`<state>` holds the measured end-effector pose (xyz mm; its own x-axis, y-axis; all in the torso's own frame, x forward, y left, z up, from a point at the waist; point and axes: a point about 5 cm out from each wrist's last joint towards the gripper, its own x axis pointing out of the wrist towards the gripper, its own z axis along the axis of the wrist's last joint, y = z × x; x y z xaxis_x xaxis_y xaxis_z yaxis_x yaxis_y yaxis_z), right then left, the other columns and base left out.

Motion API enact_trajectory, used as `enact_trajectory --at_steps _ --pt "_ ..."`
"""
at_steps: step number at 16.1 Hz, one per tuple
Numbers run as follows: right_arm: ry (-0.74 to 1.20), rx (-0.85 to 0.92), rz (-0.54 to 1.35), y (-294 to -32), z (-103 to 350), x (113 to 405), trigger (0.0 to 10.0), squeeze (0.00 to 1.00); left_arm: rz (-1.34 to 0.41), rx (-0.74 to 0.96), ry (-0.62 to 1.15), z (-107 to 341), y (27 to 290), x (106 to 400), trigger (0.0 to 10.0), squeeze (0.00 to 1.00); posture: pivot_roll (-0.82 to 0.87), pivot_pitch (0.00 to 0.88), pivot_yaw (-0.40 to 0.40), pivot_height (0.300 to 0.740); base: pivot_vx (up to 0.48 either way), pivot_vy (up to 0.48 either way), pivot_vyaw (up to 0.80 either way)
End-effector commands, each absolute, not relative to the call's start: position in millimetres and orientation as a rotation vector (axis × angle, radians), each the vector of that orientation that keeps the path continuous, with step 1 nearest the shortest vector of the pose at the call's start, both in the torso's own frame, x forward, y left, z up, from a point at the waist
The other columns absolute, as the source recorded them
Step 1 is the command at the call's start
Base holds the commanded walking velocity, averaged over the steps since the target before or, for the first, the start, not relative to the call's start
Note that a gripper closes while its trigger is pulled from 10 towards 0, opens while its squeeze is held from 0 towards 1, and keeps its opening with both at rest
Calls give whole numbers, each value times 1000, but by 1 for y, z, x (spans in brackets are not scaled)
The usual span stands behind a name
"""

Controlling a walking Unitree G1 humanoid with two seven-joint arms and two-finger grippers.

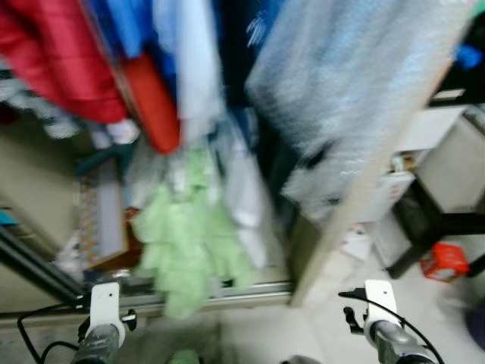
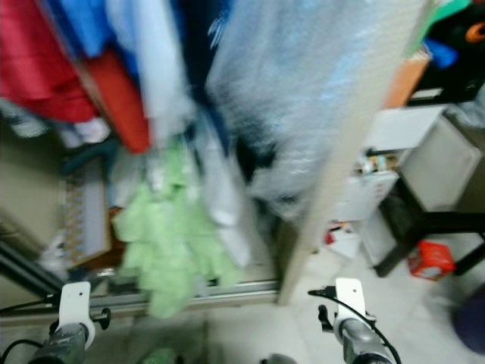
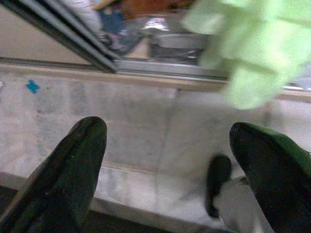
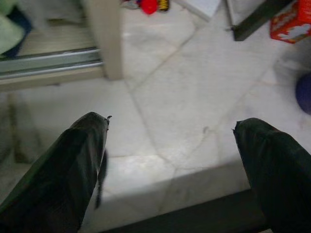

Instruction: Clean up the room

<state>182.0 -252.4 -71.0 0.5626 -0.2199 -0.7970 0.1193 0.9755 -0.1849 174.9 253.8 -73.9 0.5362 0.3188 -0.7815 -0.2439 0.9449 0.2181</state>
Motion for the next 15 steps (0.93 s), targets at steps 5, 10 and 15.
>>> enact_trajectory --at_steps 5,10,15 --pt "920 -99 -201 -254 -65 194 10000 0 348 109 954 -71 265 172 10000 0 -11 0 8 740 0 454 -298" --pt "915 -106 -214 -270 -60 192 10000 0 346 115 955 -71 266 172 10000 0 -11 0 8 740 0 455 -275" --pt "919 -120 -183 -254 -66 191 10000 0 309 128 943 -71 266 173 10000 0 -11 0 8 740 0 151 0"
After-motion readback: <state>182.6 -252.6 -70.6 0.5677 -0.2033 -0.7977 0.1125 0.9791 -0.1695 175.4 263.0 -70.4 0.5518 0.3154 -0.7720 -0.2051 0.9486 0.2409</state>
